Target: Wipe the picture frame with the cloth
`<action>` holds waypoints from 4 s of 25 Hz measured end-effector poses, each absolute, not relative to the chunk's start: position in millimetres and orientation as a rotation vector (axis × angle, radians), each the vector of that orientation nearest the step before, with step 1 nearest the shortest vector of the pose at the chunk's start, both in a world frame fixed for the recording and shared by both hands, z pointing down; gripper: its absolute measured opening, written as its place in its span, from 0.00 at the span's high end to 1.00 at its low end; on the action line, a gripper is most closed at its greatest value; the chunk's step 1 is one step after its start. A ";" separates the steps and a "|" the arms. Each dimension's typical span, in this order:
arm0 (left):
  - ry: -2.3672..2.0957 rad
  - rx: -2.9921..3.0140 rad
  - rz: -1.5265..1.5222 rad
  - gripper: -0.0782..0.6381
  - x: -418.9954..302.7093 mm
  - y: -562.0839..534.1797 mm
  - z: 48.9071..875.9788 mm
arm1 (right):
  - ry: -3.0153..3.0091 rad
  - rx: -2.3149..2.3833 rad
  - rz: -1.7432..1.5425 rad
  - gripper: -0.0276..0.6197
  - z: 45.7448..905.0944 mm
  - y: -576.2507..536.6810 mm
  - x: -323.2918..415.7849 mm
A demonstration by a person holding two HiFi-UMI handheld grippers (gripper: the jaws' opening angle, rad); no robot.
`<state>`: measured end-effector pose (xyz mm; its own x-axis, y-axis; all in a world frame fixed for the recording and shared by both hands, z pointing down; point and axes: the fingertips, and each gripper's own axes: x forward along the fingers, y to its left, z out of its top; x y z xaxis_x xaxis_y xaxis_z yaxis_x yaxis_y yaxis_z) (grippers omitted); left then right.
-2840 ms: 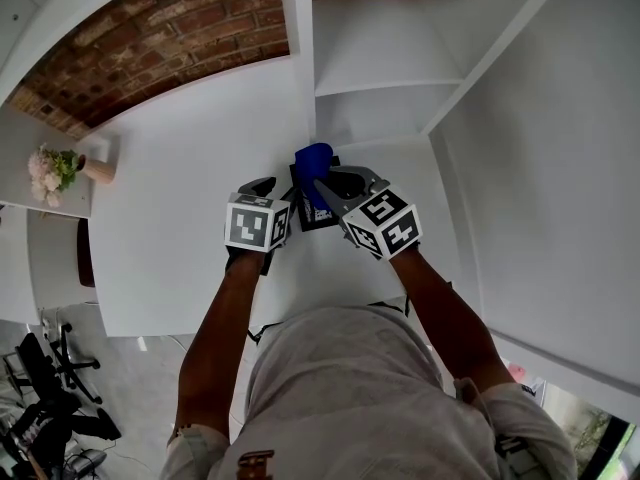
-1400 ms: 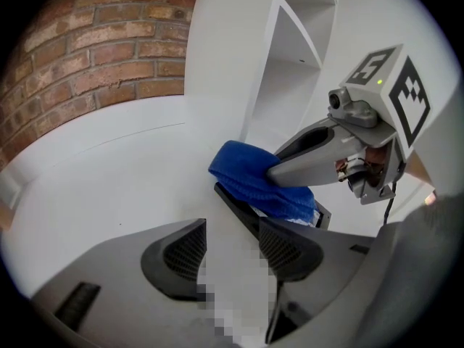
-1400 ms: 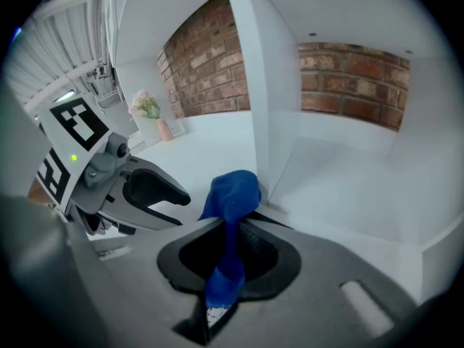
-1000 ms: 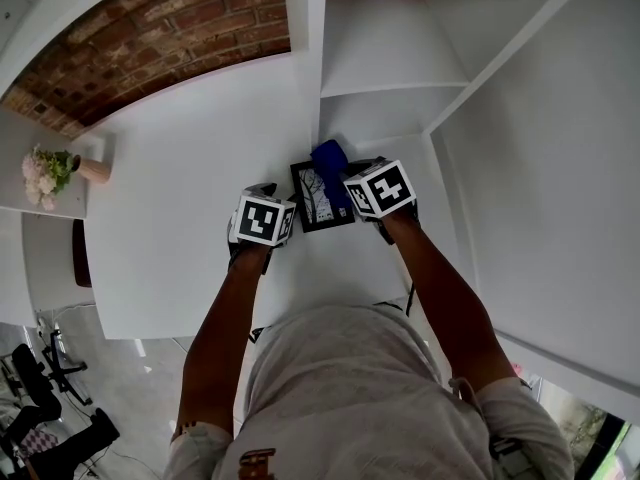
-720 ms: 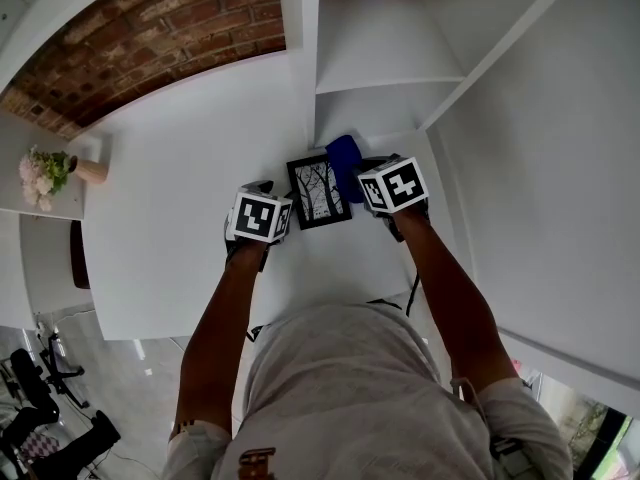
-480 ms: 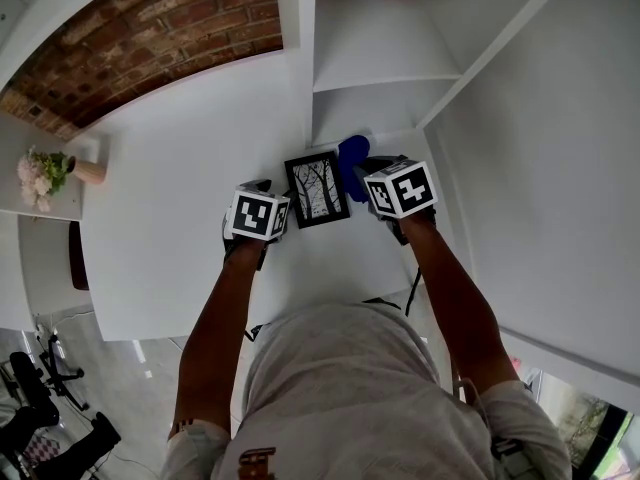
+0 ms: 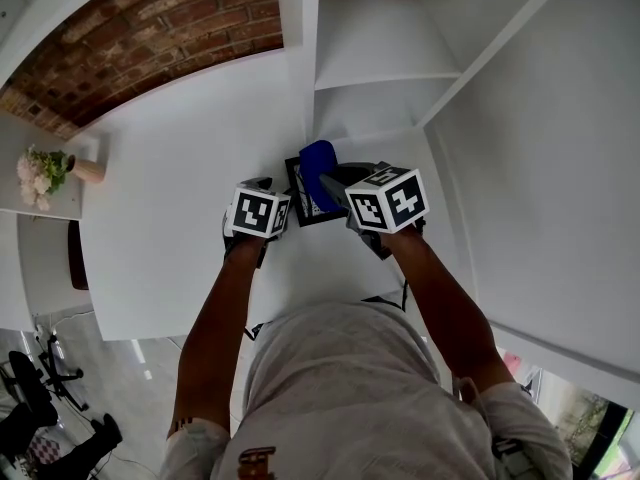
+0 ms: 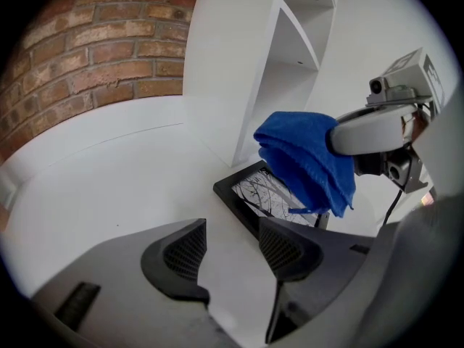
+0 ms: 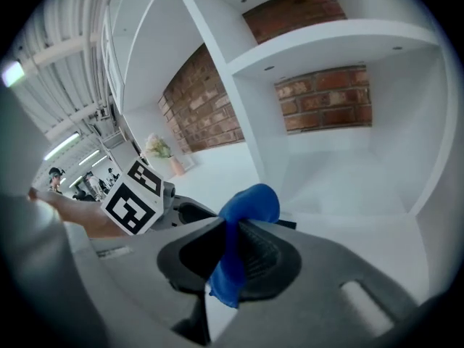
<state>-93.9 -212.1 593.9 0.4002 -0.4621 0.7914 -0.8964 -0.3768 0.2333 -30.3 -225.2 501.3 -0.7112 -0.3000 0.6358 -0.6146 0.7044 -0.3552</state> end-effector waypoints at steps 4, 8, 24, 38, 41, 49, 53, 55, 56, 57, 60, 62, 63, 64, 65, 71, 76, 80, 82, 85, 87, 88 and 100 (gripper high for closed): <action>-1.150 1.998 0.836 0.58 -94.9 -212.3 594.3 | -2.340 0.670 0.847 0.89 517.5 -216.9 -47.9; -1.151 2.000 0.835 0.58 -94.6 -211.6 593.9 | -2.287 0.662 0.901 0.89 542.1 -211.5 -55.0; -1.154 2.006 0.837 0.58 -94.0 -211.9 593.2 | -2.122 0.759 0.686 0.88 568.9 -229.5 -2.5; -1.165 2.008 0.858 0.58 -93.5 -211.3 592.4 | -2.137 0.866 0.671 0.89 544.7 -227.5 45.8; -1.165 2.006 0.859 0.58 -93.9 -211.0 592.8 | -2.191 0.851 0.671 0.88 530.5 -218.9 38.5; -1.158 2.013 0.866 0.58 -93.3 -211.6 593.2 | -2.316 0.749 0.690 0.88 506.4 -185.2 -2.2; -1.156 2.015 0.869 0.58 -92.9 -211.1 592.7 | -2.337 0.697 0.745 0.88 508.9 -169.1 -25.1; -1.156 2.017 0.867 0.58 -92.5 -210.8 593.1 | -2.341 0.681 0.781 0.88 513.6 -163.3 -34.3; -1.156 2.018 0.866 0.58 -92.5 -210.9 593.3 | -2.333 0.679 0.803 0.88 517.9 -161.5 -37.2; -1.156 2.018 0.865 0.58 -92.7 -211.0 593.2 | -2.322 0.682 0.826 0.88 523.1 -160.4 -39.2; -1.156 2.020 0.865 0.58 -92.9 -210.8 592.8 | -2.290 0.689 0.903 0.88 538.5 -158.1 -42.9; -1.156 2.021 0.865 0.58 -92.6 -210.5 592.6 | -2.268 0.694 0.942 0.88 548.8 -157.0 -43.3; -1.156 2.022 0.865 0.58 -92.5 -210.5 592.6 | -2.255 0.699 0.947 0.88 553.7 -156.9 -42.4; -1.156 2.022 0.866 0.58 -92.3 -210.4 592.5 | -2.242 0.705 0.940 0.88 558.1 -157.2 -40.7; -1.156 2.023 0.866 0.58 -92.0 -210.5 592.4 | -2.229 0.713 0.924 0.88 561.6 -157.9 -38.5; -1.157 2.024 0.867 0.58 -91.7 -210.3 591.9 | -2.175 0.743 0.803 0.88 564.9 -166.2 -20.9; -1.158 2.026 0.866 0.58 -92.5 -211.6 592.5 | -2.142 0.773 0.754 0.88 565.1 -175.2 2.1; -1.158 2.023 0.869 0.58 -92.8 -210.9 592.7 | -2.122 0.804 0.764 0.88 565.1 -181.1 22.1; -1.159 2.022 0.871 0.58 -92.7 -210.6 592.7 | -2.114 0.819 0.767 0.88 564.9 -183.9 30.9; -1.164 2.020 0.874 0.58 -92.8 -210.9 592.7 | -2.104 0.841 0.772 0.88 565.2 -188.3 43.5; -1.168 2.019 0.878 0.58 -92.6 -210.8 592.5 | -2.100 0.855 0.780 0.88 564.9 -190.3 51.0; -1.171 2.019 0.882 0.58 -92.6 -210.8 592.4 | -2.101 0.861 0.783 0.88 564.3 -191.0 53.9; -1.249 2.066 0.822 0.58 -97.6 -207.8 563.9 | -2.254 0.877 0.704 0.88 508.6 -201.5 55.5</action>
<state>-97.6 -207.8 563.9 0.3709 -0.5466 0.7508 -0.9059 -0.3909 0.1630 55.5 -201.5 508.6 -0.5928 -0.4017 0.6980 -0.7276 0.6388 -0.2503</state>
